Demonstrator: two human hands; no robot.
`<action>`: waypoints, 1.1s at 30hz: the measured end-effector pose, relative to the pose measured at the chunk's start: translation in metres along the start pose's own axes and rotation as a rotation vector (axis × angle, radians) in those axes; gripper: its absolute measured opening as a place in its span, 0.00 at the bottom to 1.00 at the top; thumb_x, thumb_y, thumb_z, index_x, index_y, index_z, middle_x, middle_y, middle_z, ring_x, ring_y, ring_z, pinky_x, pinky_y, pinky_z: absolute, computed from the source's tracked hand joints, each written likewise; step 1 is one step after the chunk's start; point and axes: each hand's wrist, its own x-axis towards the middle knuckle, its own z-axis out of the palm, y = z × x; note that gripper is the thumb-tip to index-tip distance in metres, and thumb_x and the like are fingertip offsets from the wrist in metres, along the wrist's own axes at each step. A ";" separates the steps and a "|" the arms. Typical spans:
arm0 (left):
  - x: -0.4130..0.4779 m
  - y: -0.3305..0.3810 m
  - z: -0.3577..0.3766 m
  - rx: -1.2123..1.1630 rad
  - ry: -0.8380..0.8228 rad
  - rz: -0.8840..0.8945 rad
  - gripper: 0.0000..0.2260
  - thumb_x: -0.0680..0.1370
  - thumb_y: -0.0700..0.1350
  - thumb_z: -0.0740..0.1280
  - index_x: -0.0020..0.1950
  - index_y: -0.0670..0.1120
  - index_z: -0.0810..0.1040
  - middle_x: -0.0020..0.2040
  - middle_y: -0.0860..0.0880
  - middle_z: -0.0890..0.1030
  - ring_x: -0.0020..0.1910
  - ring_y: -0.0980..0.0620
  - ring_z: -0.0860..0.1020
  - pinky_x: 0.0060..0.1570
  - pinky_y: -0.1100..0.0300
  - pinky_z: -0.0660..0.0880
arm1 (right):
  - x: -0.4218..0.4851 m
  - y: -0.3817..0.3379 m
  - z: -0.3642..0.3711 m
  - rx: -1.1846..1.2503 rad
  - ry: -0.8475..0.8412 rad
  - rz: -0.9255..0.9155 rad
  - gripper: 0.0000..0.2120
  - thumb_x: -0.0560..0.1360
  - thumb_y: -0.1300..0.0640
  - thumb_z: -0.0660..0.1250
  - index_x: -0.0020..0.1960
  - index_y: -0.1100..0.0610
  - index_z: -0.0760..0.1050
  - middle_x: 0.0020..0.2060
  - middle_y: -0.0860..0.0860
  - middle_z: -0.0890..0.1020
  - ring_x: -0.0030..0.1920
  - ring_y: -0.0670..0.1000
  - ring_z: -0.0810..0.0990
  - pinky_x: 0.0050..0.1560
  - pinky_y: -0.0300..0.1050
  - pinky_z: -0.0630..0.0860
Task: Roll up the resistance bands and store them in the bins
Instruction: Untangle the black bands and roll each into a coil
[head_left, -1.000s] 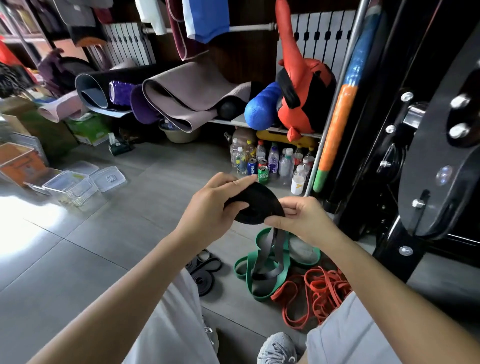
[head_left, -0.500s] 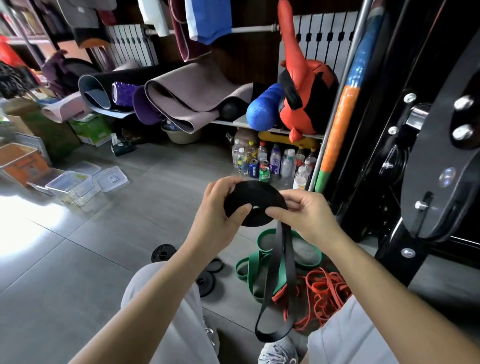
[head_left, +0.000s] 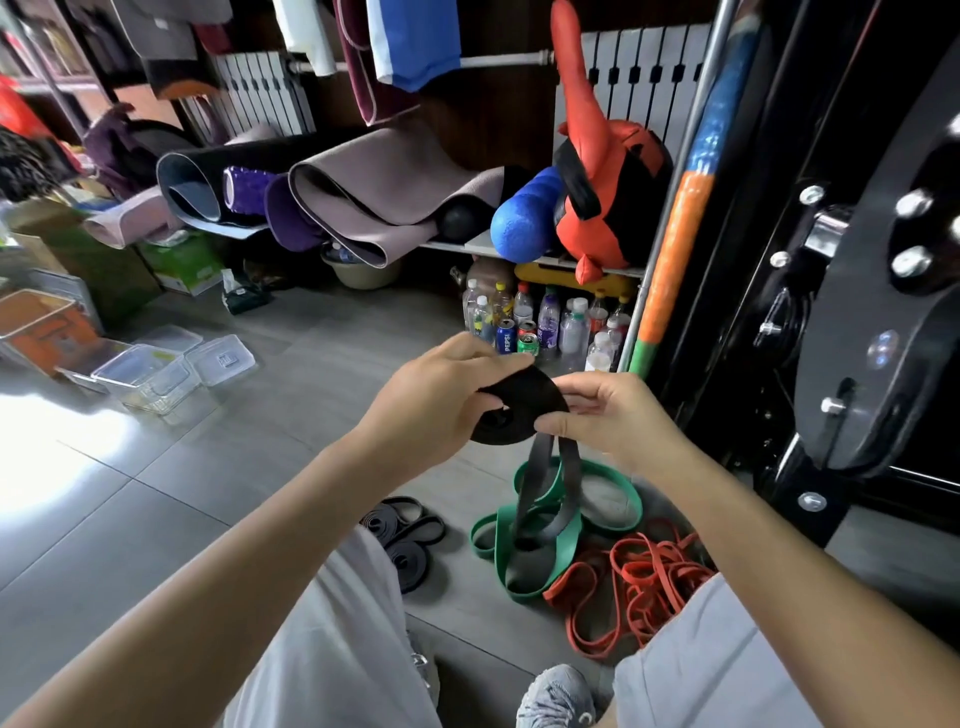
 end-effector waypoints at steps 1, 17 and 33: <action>0.000 -0.002 0.002 -0.037 0.027 -0.025 0.21 0.74 0.39 0.66 0.66 0.52 0.75 0.54 0.52 0.75 0.52 0.50 0.76 0.50 0.58 0.73 | 0.001 0.001 -0.001 0.024 0.000 0.004 0.18 0.65 0.67 0.75 0.45 0.45 0.80 0.38 0.38 0.84 0.45 0.41 0.83 0.53 0.38 0.77; -0.016 0.021 0.032 -1.144 0.448 -0.554 0.19 0.73 0.31 0.68 0.57 0.51 0.77 0.49 0.48 0.82 0.49 0.51 0.81 0.46 0.51 0.79 | -0.018 0.005 0.008 0.324 0.137 -0.012 0.17 0.68 0.73 0.69 0.51 0.55 0.77 0.37 0.42 0.85 0.44 0.41 0.83 0.45 0.31 0.76; -0.005 0.015 0.020 0.234 -0.188 0.023 0.23 0.77 0.46 0.65 0.72 0.56 0.65 0.59 0.48 0.73 0.56 0.45 0.74 0.49 0.49 0.76 | -0.016 -0.001 0.005 -0.126 0.035 0.021 0.15 0.65 0.60 0.77 0.42 0.42 0.79 0.40 0.44 0.85 0.43 0.42 0.83 0.49 0.45 0.80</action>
